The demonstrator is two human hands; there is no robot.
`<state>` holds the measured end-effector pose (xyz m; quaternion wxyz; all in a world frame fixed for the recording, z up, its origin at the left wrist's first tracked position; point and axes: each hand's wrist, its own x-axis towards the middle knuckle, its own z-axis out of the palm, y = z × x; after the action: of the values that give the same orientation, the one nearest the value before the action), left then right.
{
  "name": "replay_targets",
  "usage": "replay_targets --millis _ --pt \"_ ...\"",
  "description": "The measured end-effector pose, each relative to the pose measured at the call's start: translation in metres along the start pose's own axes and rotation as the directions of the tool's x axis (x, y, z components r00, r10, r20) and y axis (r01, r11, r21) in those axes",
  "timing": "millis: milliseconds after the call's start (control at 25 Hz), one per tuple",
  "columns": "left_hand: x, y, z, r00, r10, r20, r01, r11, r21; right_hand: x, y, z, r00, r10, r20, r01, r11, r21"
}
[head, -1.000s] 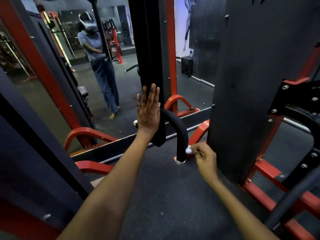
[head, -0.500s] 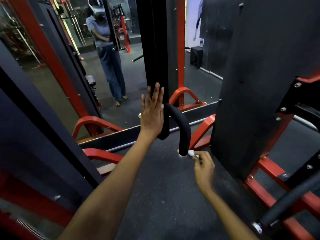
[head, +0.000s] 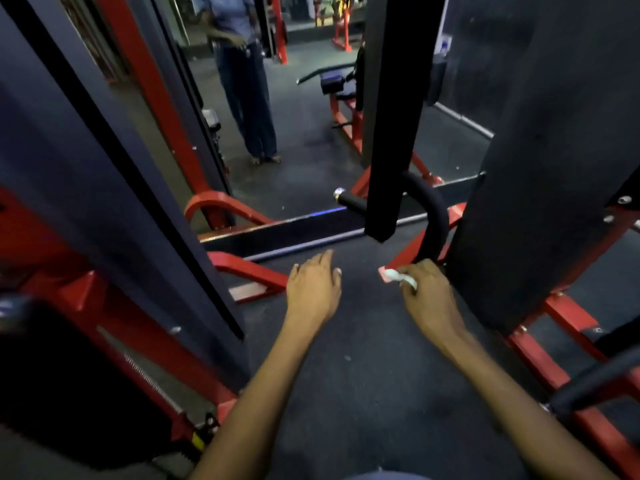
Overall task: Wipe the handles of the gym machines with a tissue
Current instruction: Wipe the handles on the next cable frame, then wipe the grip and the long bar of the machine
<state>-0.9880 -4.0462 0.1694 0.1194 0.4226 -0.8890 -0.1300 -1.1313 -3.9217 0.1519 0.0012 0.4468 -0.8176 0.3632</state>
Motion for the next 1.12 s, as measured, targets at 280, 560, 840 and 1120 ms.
replay_targets --millis 280,560,840,1120 --pt "-0.027 -0.062 -0.007 0.995 -0.099 0.009 0.099 0.994 -0.054 -0.009 -0.042 0.042 0.998 0.016 0.053 -0.019 0.999 0.051" --pt "0.072 -0.107 0.002 0.996 -0.092 0.003 0.092 0.994 -0.050 0.098 -0.064 0.103 0.998 -0.041 0.056 0.038 0.998 0.052" --pt "0.230 -0.130 0.000 0.999 0.027 -0.029 -0.028 0.999 -0.047 0.241 -0.072 0.151 0.999 -0.001 -0.047 0.008 0.991 0.135" --pt "0.369 -0.103 0.027 0.967 0.253 0.037 -0.248 0.964 -0.100 0.337 -0.047 0.164 0.945 0.286 -0.159 -0.296 0.954 -0.045"
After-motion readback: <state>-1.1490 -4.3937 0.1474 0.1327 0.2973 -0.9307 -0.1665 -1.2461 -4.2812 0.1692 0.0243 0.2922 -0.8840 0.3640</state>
